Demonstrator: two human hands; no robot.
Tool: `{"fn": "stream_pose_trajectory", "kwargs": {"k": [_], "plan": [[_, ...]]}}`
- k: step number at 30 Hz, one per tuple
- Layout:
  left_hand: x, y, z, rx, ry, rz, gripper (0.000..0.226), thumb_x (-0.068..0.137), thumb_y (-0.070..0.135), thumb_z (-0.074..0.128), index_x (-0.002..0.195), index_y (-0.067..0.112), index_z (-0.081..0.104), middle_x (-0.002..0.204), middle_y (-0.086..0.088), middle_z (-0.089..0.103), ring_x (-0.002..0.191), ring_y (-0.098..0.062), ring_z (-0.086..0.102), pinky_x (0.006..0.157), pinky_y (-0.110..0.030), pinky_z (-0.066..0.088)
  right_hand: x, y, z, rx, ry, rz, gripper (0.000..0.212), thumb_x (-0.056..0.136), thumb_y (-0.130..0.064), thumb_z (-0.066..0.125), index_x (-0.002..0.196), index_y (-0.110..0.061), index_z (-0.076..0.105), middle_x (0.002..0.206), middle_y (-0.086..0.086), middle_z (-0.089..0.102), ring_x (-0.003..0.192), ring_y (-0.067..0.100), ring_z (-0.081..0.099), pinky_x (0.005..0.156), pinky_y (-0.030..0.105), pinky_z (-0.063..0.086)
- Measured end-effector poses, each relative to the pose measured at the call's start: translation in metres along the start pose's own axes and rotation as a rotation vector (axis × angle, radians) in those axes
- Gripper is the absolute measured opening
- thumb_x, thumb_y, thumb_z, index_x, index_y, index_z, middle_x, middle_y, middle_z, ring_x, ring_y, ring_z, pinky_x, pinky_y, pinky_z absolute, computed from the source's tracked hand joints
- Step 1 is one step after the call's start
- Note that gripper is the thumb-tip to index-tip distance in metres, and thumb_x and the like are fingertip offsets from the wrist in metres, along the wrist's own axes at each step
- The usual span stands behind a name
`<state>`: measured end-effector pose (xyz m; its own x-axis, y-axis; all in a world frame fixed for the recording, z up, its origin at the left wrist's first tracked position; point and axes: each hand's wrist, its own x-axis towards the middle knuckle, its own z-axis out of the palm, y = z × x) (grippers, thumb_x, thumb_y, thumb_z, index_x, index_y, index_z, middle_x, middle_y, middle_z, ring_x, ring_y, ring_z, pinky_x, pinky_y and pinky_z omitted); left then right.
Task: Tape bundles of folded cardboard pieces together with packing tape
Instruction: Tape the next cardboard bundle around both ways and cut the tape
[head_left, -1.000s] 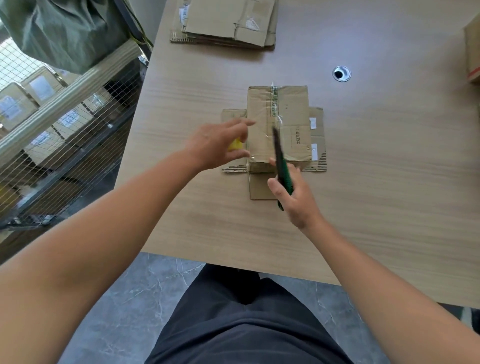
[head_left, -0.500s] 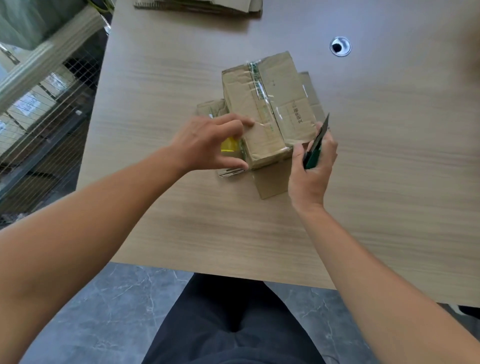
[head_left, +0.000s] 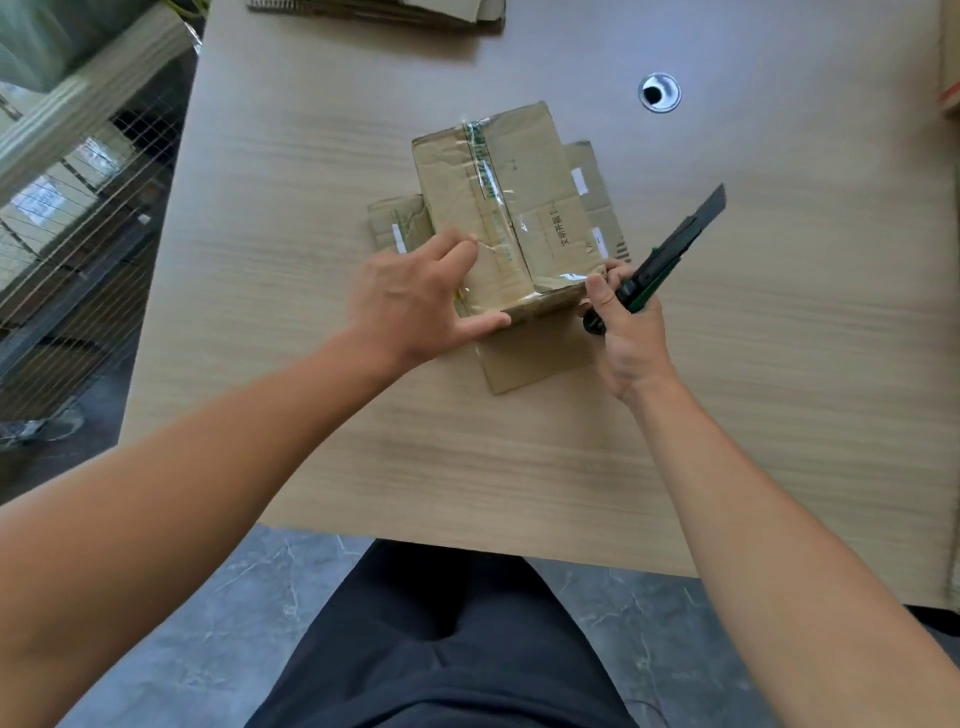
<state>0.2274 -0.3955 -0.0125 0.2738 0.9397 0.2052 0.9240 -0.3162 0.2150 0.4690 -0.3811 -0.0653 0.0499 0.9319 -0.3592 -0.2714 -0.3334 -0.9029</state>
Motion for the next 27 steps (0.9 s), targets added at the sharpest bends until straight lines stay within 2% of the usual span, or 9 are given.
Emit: {"fn": "stream_pose_trajectory", "kwargs": {"k": [2, 5, 8, 10, 15, 19, 22, 25, 27], "plan": [[0.0, 0.006, -0.003, 0.059, -0.04, -0.044, 0.073, 0.074, 0.08, 0.061, 0.112, 0.017, 0.063, 0.125, 0.012, 0.063, 0.078, -0.026, 0.068, 0.058, -0.028, 0.037, 0.0, -0.003, -0.002, 0.145, -0.025, 0.097, 0.027, 0.095, -0.007, 0.066, 0.078, -0.019, 0.051, 0.104, -0.006, 0.054, 0.08, 0.008, 0.055, 0.068, 0.027, 0.046], [0.003, 0.015, -0.004, 0.111, -0.081, -0.095, 0.077, 0.073, 0.083, 0.058, 0.113, 0.018, 0.061, 0.122, 0.01, 0.062, 0.082, -0.029, 0.068, 0.061, -0.031, 0.038, 0.002, -0.004, -0.003, 0.281, -0.028, 0.188, 0.019, 0.09, -0.019, 0.072, 0.075, -0.028, 0.065, 0.095, -0.009, 0.062, 0.082, 0.01, 0.057, 0.066, 0.028, 0.046], [0.007, 0.021, -0.007, 0.124, -0.126, -0.13, 0.079, 0.073, 0.085, 0.056, 0.112, 0.017, 0.06, 0.121, 0.008, 0.061, 0.084, -0.03, 0.067, 0.063, -0.033, 0.04, 0.005, 0.003, -0.003, 0.435, -0.04, 0.178, 0.007, 0.095, -0.018, 0.067, 0.097, -0.025, 0.067, 0.096, -0.005, 0.067, 0.087, 0.012, 0.061, 0.065, 0.025, 0.045], [0.007, 0.02, -0.008, 0.12, -0.151, -0.142, 0.077, 0.074, 0.084, 0.057, 0.112, 0.017, 0.059, 0.122, 0.008, 0.06, 0.086, -0.03, 0.066, 0.064, -0.032, 0.038, 0.007, 0.009, -0.002, 0.415, -0.036, 0.134, 0.01, 0.1, -0.014, 0.062, 0.108, -0.019, 0.065, 0.107, 0.001, 0.067, 0.091, 0.013, 0.062, 0.064, 0.025, 0.045], [0.005, 0.017, -0.011, 0.093, -0.166, -0.178, 0.072, 0.072, 0.085, 0.059, 0.104, 0.02, 0.058, 0.115, 0.009, 0.059, 0.085, -0.024, 0.065, 0.064, -0.03, 0.035, 0.003, 0.02, 0.009, 0.453, -0.011, 0.09, 0.016, 0.097, -0.014, 0.065, 0.111, -0.019, 0.07, 0.115, 0.006, 0.065, 0.095, 0.016, 0.06, 0.066, 0.025, 0.047], [0.006, 0.012, -0.012, 0.043, -0.175, -0.188, 0.069, 0.069, 0.086, 0.06, 0.095, 0.022, 0.056, 0.112, 0.013, 0.06, 0.083, -0.02, 0.064, 0.065, -0.028, 0.035, 0.002, 0.025, 0.01, 0.454, -0.017, 0.079, 0.028, 0.089, -0.026, 0.072, 0.115, -0.018, 0.069, 0.118, 0.005, 0.064, 0.099, 0.016, 0.058, 0.07, 0.026, 0.046], [0.007, 0.008, -0.011, 0.026, -0.18, -0.179, 0.069, 0.068, 0.086, 0.06, 0.093, 0.022, 0.056, 0.114, 0.015, 0.059, 0.085, -0.018, 0.064, 0.066, -0.028, 0.036, 0.004, 0.028, 0.006, 0.327, -0.055, 0.013, 0.034, 0.092, -0.023, 0.072, 0.125, -0.021, 0.065, 0.118, 0.005, 0.062, 0.099, 0.015, 0.057, 0.072, 0.026, 0.046], [0.008, 0.008, -0.011, 0.002, -0.192, -0.178, 0.065, 0.069, 0.083, 0.064, 0.088, 0.022, 0.052, 0.116, 0.016, 0.06, 0.086, -0.017, 0.064, 0.066, -0.029, 0.039, 0.007, 0.029, 0.01, 0.223, 0.042, -0.019, 0.032, 0.091, -0.018, 0.076, 0.122, -0.021, 0.068, 0.11, 0.001, 0.067, 0.093, 0.013, 0.059, 0.07, 0.026, 0.049], [0.01, 0.004, -0.015, -0.086, -0.214, -0.17, 0.059, 0.072, 0.076, 0.069, 0.086, 0.021, 0.052, 0.121, 0.016, 0.06, 0.095, -0.016, 0.065, 0.07, -0.033, 0.047, 0.008, 0.028, 0.012, 0.307, 0.092, 0.016, 0.031, 0.087, -0.022, 0.079, 0.115, -0.015, 0.069, 0.116, 0.01, 0.063, 0.097, 0.018, 0.058, 0.07, 0.028, 0.05]]}}
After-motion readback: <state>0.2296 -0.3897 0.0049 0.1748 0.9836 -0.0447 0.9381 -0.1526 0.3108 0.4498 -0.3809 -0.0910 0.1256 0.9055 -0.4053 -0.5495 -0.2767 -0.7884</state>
